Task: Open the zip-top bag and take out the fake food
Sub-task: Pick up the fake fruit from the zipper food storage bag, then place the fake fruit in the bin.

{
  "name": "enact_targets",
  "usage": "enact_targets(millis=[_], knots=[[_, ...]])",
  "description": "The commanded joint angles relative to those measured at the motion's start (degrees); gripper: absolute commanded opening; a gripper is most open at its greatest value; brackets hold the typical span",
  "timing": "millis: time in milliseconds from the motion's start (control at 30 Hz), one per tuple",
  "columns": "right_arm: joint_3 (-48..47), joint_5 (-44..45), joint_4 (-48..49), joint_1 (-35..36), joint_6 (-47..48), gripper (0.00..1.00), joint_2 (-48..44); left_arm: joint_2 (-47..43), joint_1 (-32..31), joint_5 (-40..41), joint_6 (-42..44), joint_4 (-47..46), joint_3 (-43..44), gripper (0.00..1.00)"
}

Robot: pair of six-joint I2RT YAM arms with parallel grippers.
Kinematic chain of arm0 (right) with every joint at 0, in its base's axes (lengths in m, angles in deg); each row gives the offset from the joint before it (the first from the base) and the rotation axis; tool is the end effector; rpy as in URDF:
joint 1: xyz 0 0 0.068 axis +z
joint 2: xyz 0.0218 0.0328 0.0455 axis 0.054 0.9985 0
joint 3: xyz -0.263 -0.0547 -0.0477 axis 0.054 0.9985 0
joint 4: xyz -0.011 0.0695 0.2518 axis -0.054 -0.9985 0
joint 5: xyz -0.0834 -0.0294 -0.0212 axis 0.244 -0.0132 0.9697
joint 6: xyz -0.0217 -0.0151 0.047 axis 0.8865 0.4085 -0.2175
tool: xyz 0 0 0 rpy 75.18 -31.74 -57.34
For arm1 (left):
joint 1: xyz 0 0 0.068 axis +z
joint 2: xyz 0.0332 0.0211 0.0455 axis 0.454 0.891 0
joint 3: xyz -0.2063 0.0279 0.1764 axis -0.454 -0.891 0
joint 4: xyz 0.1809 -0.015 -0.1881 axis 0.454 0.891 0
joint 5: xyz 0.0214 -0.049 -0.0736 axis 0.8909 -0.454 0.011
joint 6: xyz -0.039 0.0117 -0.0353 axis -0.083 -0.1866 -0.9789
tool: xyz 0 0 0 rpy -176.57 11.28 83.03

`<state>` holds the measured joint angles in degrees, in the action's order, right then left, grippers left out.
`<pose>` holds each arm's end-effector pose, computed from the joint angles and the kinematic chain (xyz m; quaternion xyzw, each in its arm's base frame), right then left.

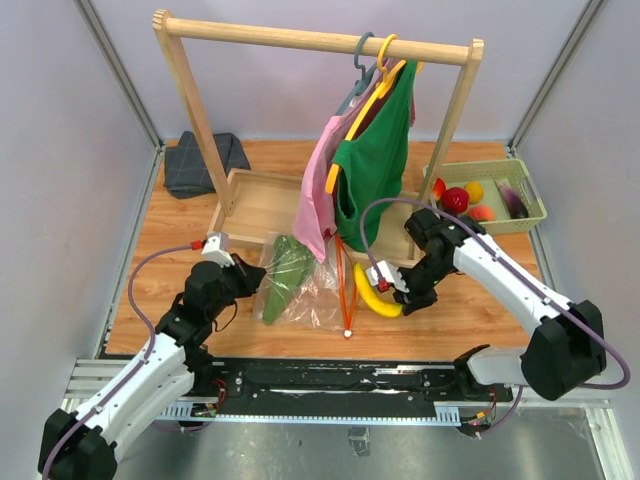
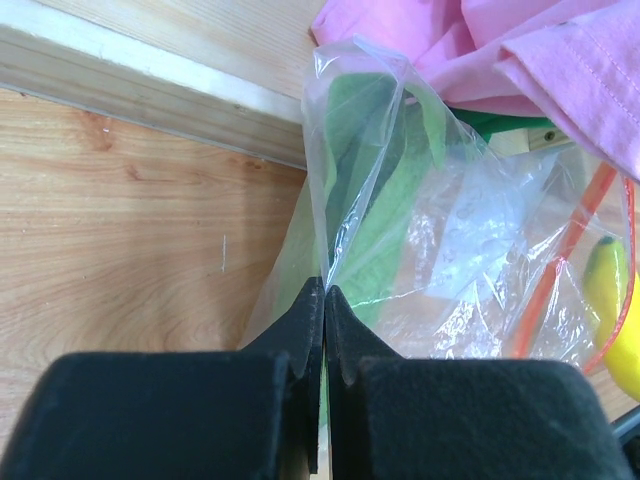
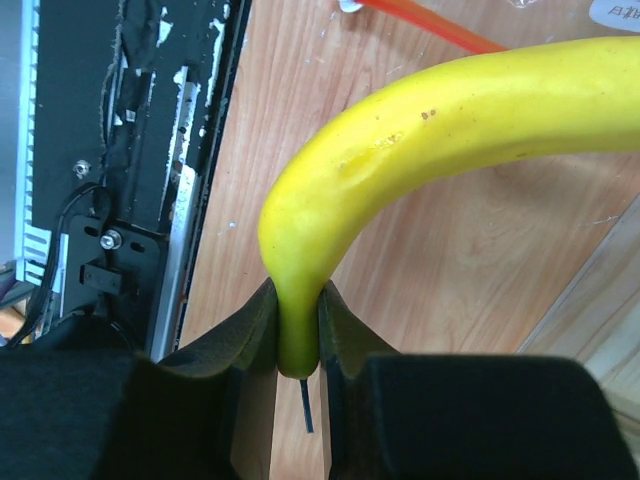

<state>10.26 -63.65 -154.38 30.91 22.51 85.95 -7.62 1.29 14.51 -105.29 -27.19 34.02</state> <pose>0.1806 0.1193 0.2543 -0.7419 0.5912 0.2719 0.1614 0.1404 -0.0659 0.1949 -0.0804 0.8178 -0.2711 0.5013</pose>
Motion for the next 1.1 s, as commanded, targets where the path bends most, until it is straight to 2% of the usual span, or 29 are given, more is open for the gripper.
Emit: enact_targets(millis=[0,133,333,600,800,1067], knots=[[1.01,-3.44,-4.6,-3.53,2.24,0.11,-3.68,-0.93,-0.07,2.42,-1.35,-1.37,-1.03,0.0],[0.48,-7.1,-5.19,-12.75,2.26,0.11,-6.08,-1.04,-0.06,2.18,-1.83,-1.55,-1.42,0.0],[-2.41,-12.36,-12.23,-29.38,8.82,0.11,-5.46,-2.59,-0.04,2.43,-2.21,-1.98,-2.29,0.0],[-6.67,-9.24,-16.89,-43.95,14.2,0.11,-1.73,-3.89,-0.08,3.01,-2.56,-2.59,-3.34,0.0],[-12.66,-7.98,-12.07,-51.94,6.23,0.12,5.08,-4.48,-0.04,3.12,-2.9,-3.43,-4.11,0.0],[-18.43,-4.94,2.55,-52.77,-12.14,0.12,11.8,-6.09,-0.04,3.39,-3.39,-2.84,-4.9,0.0]])
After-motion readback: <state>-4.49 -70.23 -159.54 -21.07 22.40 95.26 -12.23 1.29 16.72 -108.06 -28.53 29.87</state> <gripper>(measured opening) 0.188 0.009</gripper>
